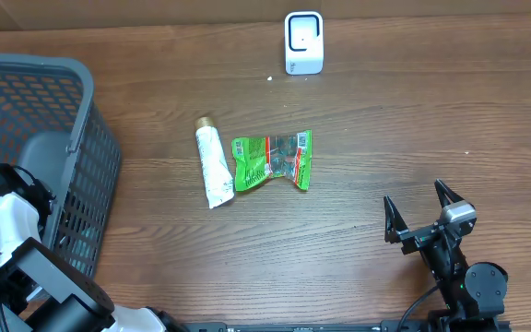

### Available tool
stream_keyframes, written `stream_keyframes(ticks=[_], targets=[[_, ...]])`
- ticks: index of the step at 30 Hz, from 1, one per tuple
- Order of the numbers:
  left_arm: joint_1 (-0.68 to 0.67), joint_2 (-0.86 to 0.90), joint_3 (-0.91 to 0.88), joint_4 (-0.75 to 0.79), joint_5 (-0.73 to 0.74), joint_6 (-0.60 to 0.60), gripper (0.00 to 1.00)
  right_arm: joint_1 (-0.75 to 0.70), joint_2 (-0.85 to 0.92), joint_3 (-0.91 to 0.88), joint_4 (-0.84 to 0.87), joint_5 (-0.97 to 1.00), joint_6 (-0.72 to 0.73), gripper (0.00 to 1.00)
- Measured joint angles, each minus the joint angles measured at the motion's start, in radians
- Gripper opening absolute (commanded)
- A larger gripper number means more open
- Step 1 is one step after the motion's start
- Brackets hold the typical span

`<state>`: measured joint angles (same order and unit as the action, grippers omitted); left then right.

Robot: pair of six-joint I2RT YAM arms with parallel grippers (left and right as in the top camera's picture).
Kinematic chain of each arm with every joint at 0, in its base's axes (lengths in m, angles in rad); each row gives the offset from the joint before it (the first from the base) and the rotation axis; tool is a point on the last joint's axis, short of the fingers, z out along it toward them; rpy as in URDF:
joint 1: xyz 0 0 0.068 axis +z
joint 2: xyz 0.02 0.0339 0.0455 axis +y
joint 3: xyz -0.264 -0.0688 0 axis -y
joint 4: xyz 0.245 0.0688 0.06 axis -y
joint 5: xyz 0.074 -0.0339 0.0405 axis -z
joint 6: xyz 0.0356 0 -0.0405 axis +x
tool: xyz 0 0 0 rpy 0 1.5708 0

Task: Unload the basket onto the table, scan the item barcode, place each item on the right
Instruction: 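Reach down to the blue snack bar wrapper and grasp it, left gripper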

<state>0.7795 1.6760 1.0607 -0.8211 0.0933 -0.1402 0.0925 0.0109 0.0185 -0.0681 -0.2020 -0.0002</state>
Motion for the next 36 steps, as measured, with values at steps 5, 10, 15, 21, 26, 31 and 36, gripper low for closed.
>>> stream_keyframes(ticks=[5,10,15,21,26,31,36], targets=[[0.000,0.002,0.048,-0.055,0.000,-0.017,0.04,0.000,0.000,0.000,-0.001,0.000,0.000,1.00],[0.000,0.002,0.196,-0.121,-0.018,-0.008,0.04,0.000,0.000,0.000,0.000,0.000,0.001,1.00],[0.000,0.002,0.234,-0.172,-0.099,0.016,0.52,0.000,0.000,0.000,0.000,0.000,0.000,1.00],[0.000,0.002,0.234,-0.215,-0.297,0.026,0.91,0.000,0.000,0.000,0.000,0.000,0.000,1.00],[0.000,0.002,0.234,-0.166,-0.450,0.096,0.89,0.000,0.000,0.000,0.000,0.000,0.000,1.00],[0.002,0.004,0.217,-0.068,-0.507,0.189,0.85,0.000,0.000,0.000,0.000,-0.001,0.000,1.00],[0.021,0.034,0.192,-0.016,-0.522,0.248,0.80,0.000,0.000,0.000,0.000,0.000,0.000,1.00]])
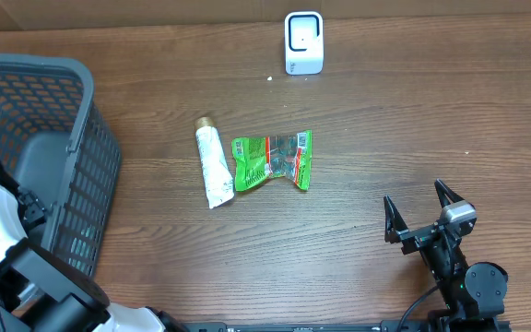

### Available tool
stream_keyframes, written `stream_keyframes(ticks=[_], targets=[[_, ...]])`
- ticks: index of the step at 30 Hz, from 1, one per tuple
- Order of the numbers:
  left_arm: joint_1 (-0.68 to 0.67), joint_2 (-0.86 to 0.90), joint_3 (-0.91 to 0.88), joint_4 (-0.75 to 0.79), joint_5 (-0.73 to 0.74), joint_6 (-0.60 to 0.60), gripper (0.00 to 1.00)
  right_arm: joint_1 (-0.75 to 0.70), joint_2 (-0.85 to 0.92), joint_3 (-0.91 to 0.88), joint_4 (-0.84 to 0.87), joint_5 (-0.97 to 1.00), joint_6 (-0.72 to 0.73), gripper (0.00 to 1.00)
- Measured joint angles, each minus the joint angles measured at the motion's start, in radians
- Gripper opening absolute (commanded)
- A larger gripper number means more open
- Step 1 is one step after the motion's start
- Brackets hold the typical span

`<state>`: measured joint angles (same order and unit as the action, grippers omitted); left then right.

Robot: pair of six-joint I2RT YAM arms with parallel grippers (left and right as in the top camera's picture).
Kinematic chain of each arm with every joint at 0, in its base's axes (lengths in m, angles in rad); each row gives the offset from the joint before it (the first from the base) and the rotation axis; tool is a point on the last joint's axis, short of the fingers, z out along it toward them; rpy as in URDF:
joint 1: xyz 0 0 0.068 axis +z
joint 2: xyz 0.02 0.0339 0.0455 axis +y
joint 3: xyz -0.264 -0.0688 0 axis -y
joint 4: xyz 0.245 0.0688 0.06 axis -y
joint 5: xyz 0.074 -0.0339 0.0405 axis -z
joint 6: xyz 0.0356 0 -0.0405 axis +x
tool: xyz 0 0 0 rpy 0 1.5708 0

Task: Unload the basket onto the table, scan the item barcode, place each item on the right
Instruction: 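Reach down to the blue snack bar wrapper and grasp it, left gripper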

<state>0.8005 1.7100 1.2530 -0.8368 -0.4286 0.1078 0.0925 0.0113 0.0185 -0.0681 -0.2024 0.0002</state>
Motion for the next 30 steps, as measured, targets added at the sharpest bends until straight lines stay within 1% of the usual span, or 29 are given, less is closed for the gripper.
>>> stream_keyframes(ticks=[8,12,14,15,16,17,18,19,20,23,27,30], targets=[[0.037,0.104,-0.009,0.079,-0.011,0.072,0.78,0.000,0.000,0.000,0.000,0.000,-0.001,1.00],[0.059,0.148,-0.009,0.113,-0.012,0.084,0.72,0.000,0.000,0.000,0.000,0.000,0.000,1.00],[0.070,0.170,-0.007,0.118,-0.018,0.086,0.62,0.000,0.000,0.000,0.000,0.000,0.000,1.00],[0.072,0.172,-0.005,0.119,-0.017,0.089,0.54,0.000,0.000,0.000,0.000,0.000,0.000,1.00],[0.073,0.181,-0.003,0.118,-0.018,0.087,0.41,0.000,0.000,0.000,0.000,0.000,0.000,1.00],[0.074,0.189,0.002,0.116,-0.018,0.092,0.33,0.000,0.000,0.000,0.000,0.000,0.000,1.00],[0.074,0.200,0.008,0.113,-0.017,0.095,0.20,0.000,0.000,0.000,0.000,0.000,0.000,1.00],[0.073,0.211,0.013,0.112,-0.014,0.095,0.10,0.000,0.000,0.000,0.000,0.000,0.000,1.00],[0.071,0.219,0.017,0.110,-0.016,0.091,0.04,0.000,0.000,0.000,0.000,0.000,0.000,1.00],[0.065,0.234,0.024,0.109,-0.028,0.082,0.04,0.000,0.000,0.000,-0.001,0.000,0.000,1.00],[0.052,0.238,0.026,0.108,-0.040,0.040,0.04,0.000,0.000,0.000,0.000,0.000,0.000,1.00],[0.038,0.247,0.044,0.082,-0.036,0.018,0.04,0.000,0.000,0.000,0.000,0.000,-0.001,1.00]])
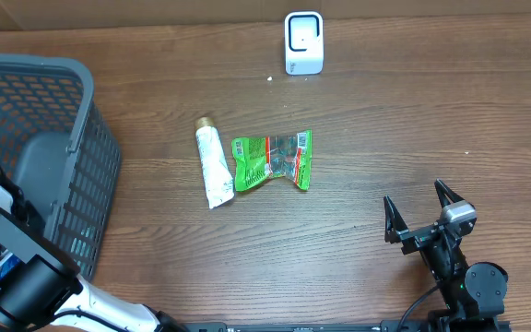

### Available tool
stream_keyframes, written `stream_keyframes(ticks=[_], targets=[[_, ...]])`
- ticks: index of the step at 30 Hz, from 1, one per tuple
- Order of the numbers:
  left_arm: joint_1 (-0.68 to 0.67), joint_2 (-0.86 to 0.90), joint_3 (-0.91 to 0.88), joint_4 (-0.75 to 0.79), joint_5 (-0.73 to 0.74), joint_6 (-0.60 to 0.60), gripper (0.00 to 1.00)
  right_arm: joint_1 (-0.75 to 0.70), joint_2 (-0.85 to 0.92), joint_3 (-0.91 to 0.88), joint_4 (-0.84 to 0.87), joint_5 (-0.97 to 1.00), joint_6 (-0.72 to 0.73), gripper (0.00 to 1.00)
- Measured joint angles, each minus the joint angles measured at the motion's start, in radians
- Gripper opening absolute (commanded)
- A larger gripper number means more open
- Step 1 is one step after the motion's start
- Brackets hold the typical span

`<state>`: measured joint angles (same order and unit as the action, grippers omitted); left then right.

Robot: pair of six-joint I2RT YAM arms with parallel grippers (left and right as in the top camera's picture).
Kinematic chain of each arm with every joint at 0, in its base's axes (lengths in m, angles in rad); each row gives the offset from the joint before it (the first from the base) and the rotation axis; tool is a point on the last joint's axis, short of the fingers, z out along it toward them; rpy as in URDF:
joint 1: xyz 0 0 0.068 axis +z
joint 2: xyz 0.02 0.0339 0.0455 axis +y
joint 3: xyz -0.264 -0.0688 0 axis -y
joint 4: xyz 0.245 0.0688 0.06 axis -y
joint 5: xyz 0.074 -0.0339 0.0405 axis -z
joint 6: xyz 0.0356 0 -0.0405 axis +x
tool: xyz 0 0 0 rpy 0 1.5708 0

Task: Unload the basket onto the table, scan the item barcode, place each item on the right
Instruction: 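Reach down to the blue snack bar wrapper and grasp it, left gripper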

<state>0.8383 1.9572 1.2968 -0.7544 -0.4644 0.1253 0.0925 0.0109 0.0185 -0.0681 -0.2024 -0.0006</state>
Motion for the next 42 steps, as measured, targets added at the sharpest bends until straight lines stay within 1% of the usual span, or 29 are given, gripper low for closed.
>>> stream_keyframes(ticks=[2,4,8,12,15,20,25,28,33,42], targets=[[-0.017,0.009,0.025,-0.031,0.024,-0.013,0.04,0.000,0.000,0.000,0.000,0.000,0.001,1.00],[-0.045,0.020,0.063,-0.074,0.079,-0.024,0.04,0.000,0.000,0.000,0.000,0.000,0.001,1.00],[-0.126,0.044,0.159,-0.147,0.257,-0.039,0.04,0.000,0.000,0.000,0.000,0.000,0.001,1.00],[-0.203,0.057,0.230,-0.178,0.412,-0.045,0.04,0.000,0.000,0.000,0.000,0.000,0.001,1.00],[-0.235,0.057,0.244,-0.182,0.473,-0.046,0.04,0.000,0.000,0.000,0.000,0.000,0.001,1.00],[-0.235,0.057,0.266,-0.232,0.523,-0.058,0.04,0.000,0.000,0.000,-0.001,0.000,0.001,1.00],[-0.232,0.056,0.386,-0.331,0.557,-0.072,0.04,0.000,0.000,0.000,0.000,0.000,0.001,1.00],[-0.232,0.029,0.441,-0.349,0.562,-0.076,0.04,0.000,0.000,0.000,-0.001,0.000,0.000,1.00],[-0.232,-0.045,0.457,-0.369,0.558,-0.083,0.04,0.000,0.000,0.000,0.000,0.000,0.001,1.00],[-0.232,-0.050,0.456,-0.401,0.559,-0.113,0.04,0.000,0.000,0.000,0.000,0.000,0.001,1.00]])
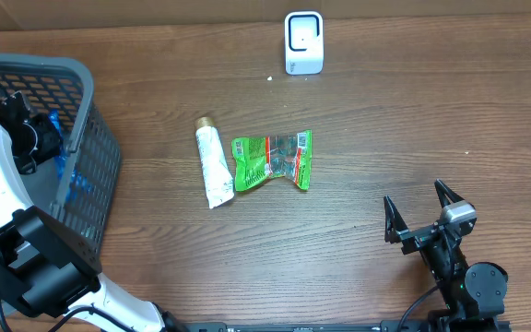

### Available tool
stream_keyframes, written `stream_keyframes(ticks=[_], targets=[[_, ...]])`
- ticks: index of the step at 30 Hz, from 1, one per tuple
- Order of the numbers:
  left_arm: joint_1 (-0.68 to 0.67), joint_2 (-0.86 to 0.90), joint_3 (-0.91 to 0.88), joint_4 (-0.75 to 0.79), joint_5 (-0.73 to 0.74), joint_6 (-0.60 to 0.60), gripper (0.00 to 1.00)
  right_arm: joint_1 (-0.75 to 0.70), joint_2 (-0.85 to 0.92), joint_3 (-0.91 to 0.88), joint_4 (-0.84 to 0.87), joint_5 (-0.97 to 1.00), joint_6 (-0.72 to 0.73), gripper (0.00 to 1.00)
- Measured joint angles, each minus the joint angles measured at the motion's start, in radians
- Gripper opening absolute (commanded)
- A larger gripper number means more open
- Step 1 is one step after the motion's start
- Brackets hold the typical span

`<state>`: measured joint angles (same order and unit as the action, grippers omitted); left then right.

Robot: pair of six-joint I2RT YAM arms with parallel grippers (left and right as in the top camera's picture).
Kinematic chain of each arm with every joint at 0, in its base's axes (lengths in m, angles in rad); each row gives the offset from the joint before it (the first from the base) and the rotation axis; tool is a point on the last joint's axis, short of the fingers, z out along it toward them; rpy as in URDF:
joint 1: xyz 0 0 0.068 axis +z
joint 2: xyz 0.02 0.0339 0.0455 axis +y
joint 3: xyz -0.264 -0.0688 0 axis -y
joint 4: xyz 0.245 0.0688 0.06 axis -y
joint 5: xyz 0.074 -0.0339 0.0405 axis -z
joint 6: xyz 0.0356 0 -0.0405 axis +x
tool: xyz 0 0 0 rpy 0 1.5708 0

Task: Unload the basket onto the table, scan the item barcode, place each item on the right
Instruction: 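Reach down to the blue snack bar wrapper and grasp it, left gripper, then lift the blue wrapper out of the basket with the left gripper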

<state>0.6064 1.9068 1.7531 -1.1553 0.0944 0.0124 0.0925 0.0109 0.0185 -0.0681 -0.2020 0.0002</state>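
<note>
My left gripper [44, 140] is up inside the grey mesh basket [90, 111] at the left edge. It appears shut on a blue-marked item [58, 157], part of which shows through the basket wall. The white barcode scanner [303, 42] stands upright at the back middle of the table. My right gripper [414, 197] rests at the front right, open and holding nothing.
A white tube with a gold cap [212, 167] and a green snack packet [273, 161] lie side by side in the middle of the wooden table [413, 111]. Cardboard walls line the back edge.
My left gripper was low at the basket's left side; it is now higher and further back. The grey shape on the basket floor is gone and a blue item hangs at the fingers.
My left arm stayed low at the basket's left side through all three earlier moments, shifting a little, with a grey item lying on the basket floor. Now the gripper is raised with a blue item. The right arm, tube, packet and scanner never moved.
</note>
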Motion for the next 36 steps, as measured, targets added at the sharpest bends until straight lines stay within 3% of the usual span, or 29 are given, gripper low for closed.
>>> stream_keyframes(ticks=[7,8,9,10,11,13,27,29,31,32,34,36], targets=[[0.000,0.000,0.000,-0.014,0.006,-0.016,0.04,0.000,0.000,0.000,0.000,0.000,0.000,1.00],[0.000,0.000,0.000,-0.016,0.003,-0.018,0.10,0.000,0.000,0.000,0.000,0.000,0.000,1.00],[0.000,0.000,0.000,-0.017,-0.003,-0.021,0.52,0.000,0.000,0.000,0.000,0.000,0.000,1.00],[0.000,0.000,0.000,-0.016,-0.016,-0.026,0.70,0.000,0.000,0.000,0.000,0.000,0.000,1.00],[0.000,0.000,-0.003,-0.009,-0.024,-0.028,0.84,0.000,0.000,0.000,0.000,0.000,0.000,1.00],[0.000,0.000,-0.021,0.027,-0.036,-0.037,0.89,0.000,0.000,0.000,0.000,0.000,0.000,1.00],[0.000,-0.002,-0.447,0.408,-0.061,-0.103,0.83,0.000,0.000,0.000,0.000,0.000,0.001,1.00],[0.000,-0.012,-0.480,0.448,-0.075,-0.109,0.79,0.000,0.000,0.000,0.000,0.000,0.000,1.00],[0.000,-0.024,-0.507,0.481,-0.082,-0.113,0.65,0.000,0.000,0.000,0.000,0.000,0.000,1.00],[0.000,-0.029,-0.517,0.496,-0.084,-0.115,0.45,0.000,0.000,0.000,0.000,0.000,0.000,1.00],[0.000,-0.035,-0.531,0.513,-0.089,-0.119,0.21,0.000,0.000,0.000,0.000,0.000,0.000,1.00],[0.003,-0.038,-0.536,0.518,-0.095,-0.118,0.04,0.000,0.000,0.000,0.000,0.000,0.000,1.00]])
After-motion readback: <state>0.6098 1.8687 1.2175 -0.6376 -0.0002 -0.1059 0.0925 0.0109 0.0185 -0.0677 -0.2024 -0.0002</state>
